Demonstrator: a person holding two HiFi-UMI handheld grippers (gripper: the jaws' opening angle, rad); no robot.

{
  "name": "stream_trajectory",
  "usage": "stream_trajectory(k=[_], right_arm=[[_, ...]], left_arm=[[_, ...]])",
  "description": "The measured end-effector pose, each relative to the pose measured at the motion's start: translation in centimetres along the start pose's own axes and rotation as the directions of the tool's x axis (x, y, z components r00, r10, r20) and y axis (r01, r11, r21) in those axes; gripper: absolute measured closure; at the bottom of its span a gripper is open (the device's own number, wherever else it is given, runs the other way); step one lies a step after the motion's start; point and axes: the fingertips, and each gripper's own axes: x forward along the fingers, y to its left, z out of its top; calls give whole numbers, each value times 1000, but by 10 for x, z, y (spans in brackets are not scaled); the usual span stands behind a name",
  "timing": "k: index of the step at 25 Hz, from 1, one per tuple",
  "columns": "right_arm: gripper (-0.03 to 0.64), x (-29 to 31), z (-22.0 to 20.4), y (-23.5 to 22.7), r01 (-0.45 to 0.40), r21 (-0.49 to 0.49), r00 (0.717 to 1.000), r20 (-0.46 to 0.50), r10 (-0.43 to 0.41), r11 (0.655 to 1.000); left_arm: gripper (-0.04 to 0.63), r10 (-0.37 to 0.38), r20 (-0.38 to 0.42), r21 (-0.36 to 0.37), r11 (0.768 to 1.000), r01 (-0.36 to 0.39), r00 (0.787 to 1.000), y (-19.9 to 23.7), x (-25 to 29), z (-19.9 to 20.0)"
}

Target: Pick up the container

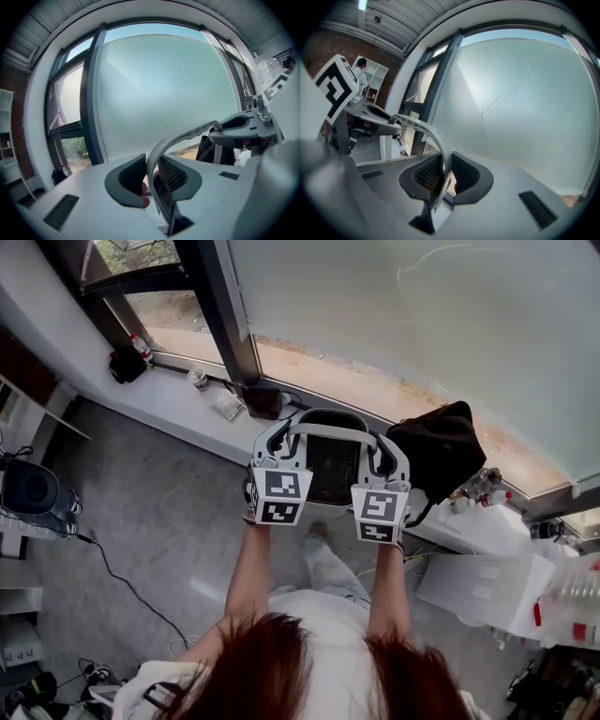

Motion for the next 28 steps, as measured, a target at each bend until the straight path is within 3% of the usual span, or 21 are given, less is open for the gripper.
stream_trajectory(k=[28], right_arm=[[545,-141,48,14,56,-21,987,154,-52,998]], left_arm=[[511,10,118,48,999,-16,993,-41,-141,42]])
